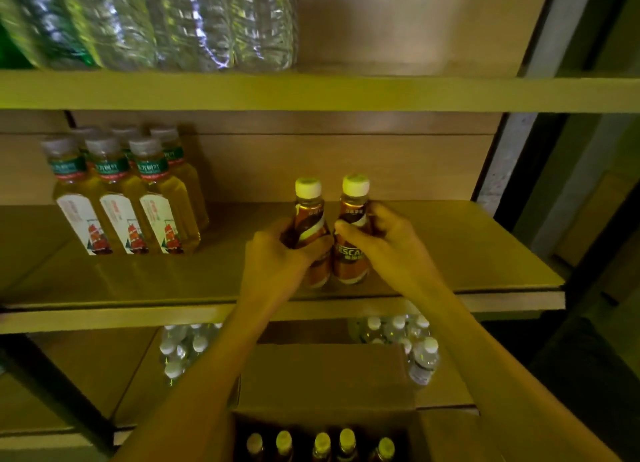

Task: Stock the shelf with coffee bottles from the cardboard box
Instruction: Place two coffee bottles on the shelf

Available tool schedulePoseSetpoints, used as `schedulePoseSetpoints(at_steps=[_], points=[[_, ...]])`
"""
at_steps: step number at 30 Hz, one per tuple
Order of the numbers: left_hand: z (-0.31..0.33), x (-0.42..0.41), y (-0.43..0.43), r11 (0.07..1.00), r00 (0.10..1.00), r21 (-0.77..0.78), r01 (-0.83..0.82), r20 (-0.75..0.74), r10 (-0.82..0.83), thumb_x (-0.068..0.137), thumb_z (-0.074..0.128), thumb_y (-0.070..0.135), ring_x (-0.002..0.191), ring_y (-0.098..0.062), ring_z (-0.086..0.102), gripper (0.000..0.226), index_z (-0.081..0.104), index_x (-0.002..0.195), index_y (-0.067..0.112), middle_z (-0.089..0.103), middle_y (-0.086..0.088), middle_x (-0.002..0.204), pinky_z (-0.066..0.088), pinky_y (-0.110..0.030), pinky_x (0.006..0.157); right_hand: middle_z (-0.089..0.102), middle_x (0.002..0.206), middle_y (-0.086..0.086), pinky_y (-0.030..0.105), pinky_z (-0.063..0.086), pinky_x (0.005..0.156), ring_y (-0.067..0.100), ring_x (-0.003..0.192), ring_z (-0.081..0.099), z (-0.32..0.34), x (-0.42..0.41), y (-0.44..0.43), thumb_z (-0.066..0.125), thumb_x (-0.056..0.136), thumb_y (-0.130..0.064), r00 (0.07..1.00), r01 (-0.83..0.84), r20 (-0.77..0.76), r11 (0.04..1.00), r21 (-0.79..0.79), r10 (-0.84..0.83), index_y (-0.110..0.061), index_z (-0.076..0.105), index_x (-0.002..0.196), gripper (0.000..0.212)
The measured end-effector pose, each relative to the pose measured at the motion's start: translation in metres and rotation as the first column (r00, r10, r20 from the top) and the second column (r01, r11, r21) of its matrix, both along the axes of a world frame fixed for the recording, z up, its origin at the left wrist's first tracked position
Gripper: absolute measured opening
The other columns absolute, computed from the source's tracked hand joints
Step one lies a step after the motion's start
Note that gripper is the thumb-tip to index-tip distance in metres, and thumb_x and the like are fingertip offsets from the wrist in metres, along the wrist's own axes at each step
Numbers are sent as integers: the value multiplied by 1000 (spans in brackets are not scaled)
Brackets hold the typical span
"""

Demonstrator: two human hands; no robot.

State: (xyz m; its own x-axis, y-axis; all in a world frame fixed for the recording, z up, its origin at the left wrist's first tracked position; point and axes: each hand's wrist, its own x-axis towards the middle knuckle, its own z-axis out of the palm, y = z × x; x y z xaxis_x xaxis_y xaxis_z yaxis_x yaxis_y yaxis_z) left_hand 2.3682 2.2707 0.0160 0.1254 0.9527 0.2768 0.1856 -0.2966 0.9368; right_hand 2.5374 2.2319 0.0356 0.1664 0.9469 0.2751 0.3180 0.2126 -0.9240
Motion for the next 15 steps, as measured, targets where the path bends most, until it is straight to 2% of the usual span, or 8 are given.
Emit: schedulePoseSetpoints(at_steps=[3, 6, 11, 13, 15], points=[[-5, 4, 21, 999, 999, 4, -34, -17, 34, 78, 82, 27, 86, 1, 70, 35, 72, 111, 24, 74, 12, 95, 53, -17, 69, 75, 103, -11, 45, 53, 97, 7, 104, 68, -12, 1, 33, 75, 86, -29, 999, 16, -41, 1000, -20, -16, -38, 66, 99, 18], [-12, 6, 34, 999, 999, 10, -41, -20, 42, 79, 82, 26, 87, 1, 71, 36, 72, 114, 22, 75, 12, 96, 52, -15, 68, 74, 106, -11, 47, 53, 97, 9, 106, 67, -28, 3, 52, 75, 85, -34, 997, 54, -55, 998, -27, -55, -37, 66, 104, 21], [-24, 7, 42, 1000, 1000, -7, -21, 6, 21, 79, 82, 29, 89, 1, 71, 36, 70, 113, 28, 75, 11, 97, 58, -27, 78, 73, 109, -11, 49, 53, 98, 9, 107, 67, -40, 8, 58, 74, 83, -41, 996, 35, -87, 999, -4, -35, -34, 66, 114, 33], [-29, 5, 41, 1000, 1000, -8, 8, 5, -8, 80, 81, 32, 95, -1, 71, 43, 67, 119, 28, 75, 11, 103, 60, -31, 83, 70, 118, -12, 50, 50, 101, 10, 115, 63, -44, 9, 54, 73, 82, -49, 996, 7, -85, 999, -32, -10, -34, 59, 127, 49], [-36, 2, 36, 999, 999, -13, 35, -16, -35, 76, 84, 35, 100, 0, 69, 59, 60, 129, 30, 72, 14, 111, 58, -30, 85, 58, 137, -13, 49, 45, 106, 12, 128, 53, -53, 8, 46, 72, 73, -65, 998, 55, -25, 991, -120, -58, -39, 40, 144, 83]])
